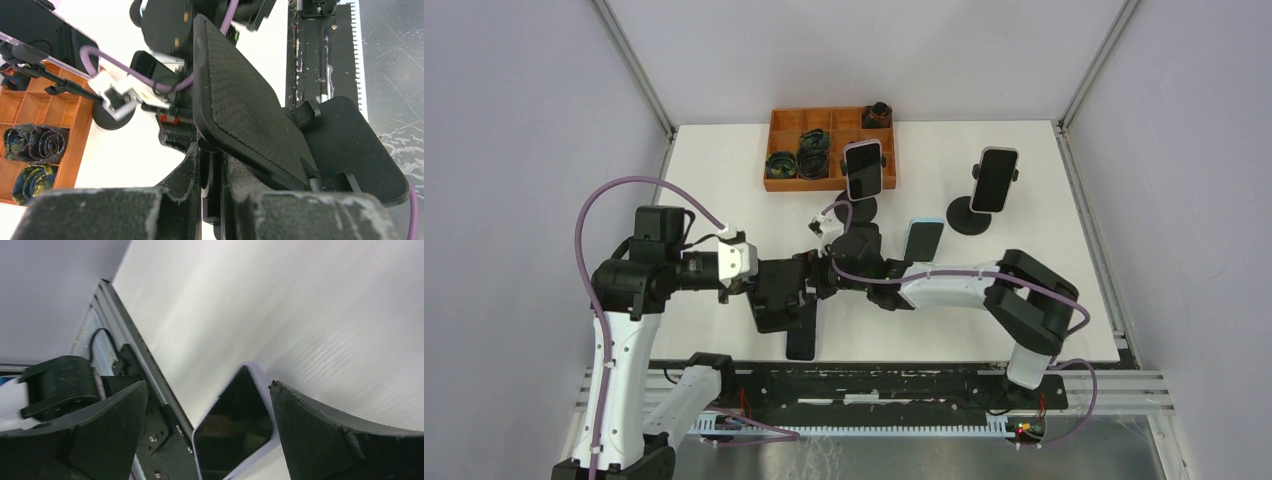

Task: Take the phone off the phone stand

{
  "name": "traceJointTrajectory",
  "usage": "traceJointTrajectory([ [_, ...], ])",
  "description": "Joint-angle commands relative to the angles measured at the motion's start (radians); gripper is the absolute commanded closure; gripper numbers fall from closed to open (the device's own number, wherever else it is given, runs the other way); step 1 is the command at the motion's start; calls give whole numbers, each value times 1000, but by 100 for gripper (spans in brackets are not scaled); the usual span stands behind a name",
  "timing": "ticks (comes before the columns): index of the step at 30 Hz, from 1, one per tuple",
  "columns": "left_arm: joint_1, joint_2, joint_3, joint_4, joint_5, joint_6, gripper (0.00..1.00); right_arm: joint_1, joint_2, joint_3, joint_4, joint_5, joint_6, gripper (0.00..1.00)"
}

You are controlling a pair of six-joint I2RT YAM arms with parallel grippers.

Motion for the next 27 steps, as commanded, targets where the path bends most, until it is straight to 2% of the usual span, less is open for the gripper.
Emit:
traceJointTrajectory([
  [1,-3,-1,16,-2,51,64,98,-5,-172,-26,26,47,-105,2],
  [11,-4,16,39,-2,54,77,98,-23,-378,-66,-67,22,-256,2],
  [20,-3,5,36,-1,73,125,98,-35,-714,-327,137,-188,-220,7],
  [24,-3,8,21,-2,101,147,98,-25,-704,-320,314,-277,-105,14],
  [27,-3,7,9,-2,113,151,98,-2,-640,-255,364,-301,-74,16],
])
